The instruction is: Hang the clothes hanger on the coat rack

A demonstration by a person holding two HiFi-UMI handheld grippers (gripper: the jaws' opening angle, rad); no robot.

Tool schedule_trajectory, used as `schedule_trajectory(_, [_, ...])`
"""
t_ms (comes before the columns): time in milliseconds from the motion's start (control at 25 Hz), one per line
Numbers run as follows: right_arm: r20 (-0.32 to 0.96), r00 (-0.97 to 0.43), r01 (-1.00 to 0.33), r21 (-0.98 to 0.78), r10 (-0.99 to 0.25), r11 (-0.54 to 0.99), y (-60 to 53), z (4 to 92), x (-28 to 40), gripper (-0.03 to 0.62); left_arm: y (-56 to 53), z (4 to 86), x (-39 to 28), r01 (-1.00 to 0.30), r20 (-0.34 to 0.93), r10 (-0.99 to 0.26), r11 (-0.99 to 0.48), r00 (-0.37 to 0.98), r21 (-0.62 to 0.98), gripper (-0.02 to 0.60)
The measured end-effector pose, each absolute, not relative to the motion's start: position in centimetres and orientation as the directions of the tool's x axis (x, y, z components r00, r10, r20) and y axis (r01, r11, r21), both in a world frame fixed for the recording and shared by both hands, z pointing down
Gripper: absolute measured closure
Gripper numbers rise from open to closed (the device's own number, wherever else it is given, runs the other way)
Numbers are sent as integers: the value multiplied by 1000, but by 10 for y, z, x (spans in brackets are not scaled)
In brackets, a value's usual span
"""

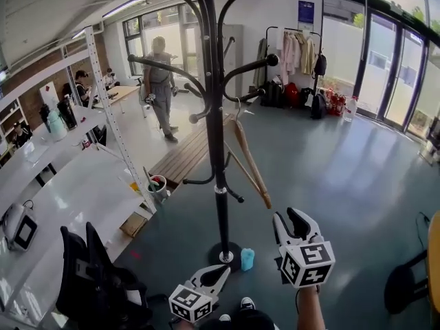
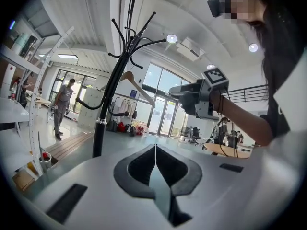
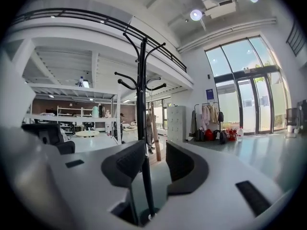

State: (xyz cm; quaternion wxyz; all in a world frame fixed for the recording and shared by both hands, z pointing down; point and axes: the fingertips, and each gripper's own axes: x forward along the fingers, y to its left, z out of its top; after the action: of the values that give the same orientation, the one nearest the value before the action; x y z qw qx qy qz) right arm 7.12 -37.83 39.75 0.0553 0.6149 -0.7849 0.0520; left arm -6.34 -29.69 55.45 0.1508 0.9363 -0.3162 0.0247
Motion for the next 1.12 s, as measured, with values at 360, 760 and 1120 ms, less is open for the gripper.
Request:
schedule_trajectory(360, [311,-273,-955,-202,-910,217,-280,488,68,454,-248,558,-40,-527,144,-508,-804,849,274,575])
schedule_trajectory(760, [407,-335,-939,-214,-850,267,-190,530,103,454,-200,539,1,-583,107,-577,-770,810,260,575])
schedule_trajectory(1120, [466,-435,-900,-230,-771,370,-85,561,138,454,-90,557,52,-634,128,-627,-722,769,276,575])
